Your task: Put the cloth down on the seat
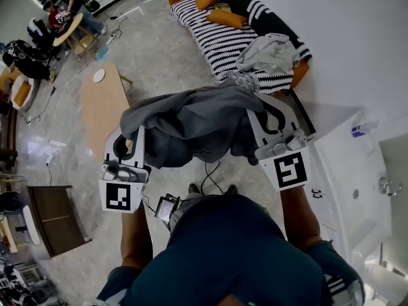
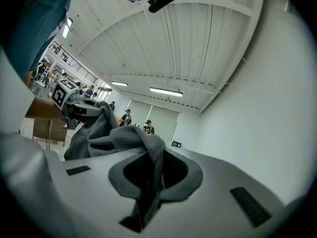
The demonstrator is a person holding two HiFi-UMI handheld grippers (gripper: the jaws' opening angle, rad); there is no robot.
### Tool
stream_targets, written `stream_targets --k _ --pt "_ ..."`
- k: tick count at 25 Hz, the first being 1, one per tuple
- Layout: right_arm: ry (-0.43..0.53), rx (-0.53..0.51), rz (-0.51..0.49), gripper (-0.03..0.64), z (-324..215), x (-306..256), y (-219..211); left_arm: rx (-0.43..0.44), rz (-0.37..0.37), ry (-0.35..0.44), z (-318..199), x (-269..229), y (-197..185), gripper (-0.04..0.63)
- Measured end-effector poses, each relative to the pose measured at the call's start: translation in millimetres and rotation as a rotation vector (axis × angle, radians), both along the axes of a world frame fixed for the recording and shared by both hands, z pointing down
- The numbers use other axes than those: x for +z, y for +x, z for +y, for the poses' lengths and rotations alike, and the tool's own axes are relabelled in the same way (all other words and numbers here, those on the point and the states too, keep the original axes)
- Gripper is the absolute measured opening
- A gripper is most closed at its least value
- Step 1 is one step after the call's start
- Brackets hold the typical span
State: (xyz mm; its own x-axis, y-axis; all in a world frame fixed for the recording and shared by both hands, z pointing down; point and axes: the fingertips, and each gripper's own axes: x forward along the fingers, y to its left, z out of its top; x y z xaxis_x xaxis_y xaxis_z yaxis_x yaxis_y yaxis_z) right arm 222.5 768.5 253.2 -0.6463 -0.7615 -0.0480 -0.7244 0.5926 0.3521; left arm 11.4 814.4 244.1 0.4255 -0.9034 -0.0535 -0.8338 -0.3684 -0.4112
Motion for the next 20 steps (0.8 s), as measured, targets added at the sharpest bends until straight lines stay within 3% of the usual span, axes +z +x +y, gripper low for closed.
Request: stream_targets --k 8,20 --pt "0.014 0.064 -0.015 0.034 -22 -7 -21 0.055 0.006 -0.001 -31 2 -21 0.020" --pt "0.038 0.169 0.018 0.034 -52 -14 -92 0.149 0.037 0.035 -72 -8 -102 0.020"
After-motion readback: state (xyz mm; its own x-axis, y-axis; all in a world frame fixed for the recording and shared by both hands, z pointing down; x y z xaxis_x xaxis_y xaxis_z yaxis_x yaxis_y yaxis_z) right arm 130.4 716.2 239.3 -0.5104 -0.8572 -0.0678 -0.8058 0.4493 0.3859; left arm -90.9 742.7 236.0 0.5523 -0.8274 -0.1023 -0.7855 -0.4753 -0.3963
